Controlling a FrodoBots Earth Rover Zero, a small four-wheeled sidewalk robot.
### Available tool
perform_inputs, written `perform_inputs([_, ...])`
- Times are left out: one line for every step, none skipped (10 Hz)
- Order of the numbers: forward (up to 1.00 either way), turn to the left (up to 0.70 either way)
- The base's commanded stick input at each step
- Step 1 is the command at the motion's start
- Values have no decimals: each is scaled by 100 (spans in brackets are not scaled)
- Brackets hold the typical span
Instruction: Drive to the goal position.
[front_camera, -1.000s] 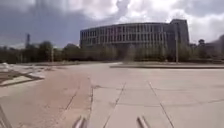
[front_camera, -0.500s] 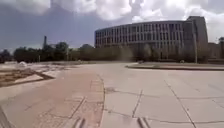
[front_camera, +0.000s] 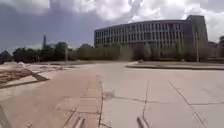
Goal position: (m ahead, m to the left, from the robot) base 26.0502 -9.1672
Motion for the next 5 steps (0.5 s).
perform_inputs([70,0])
perform_inputs([70,0])
perform_inputs([70,0])
perform_inputs([70,0])
perform_inputs([70,0])
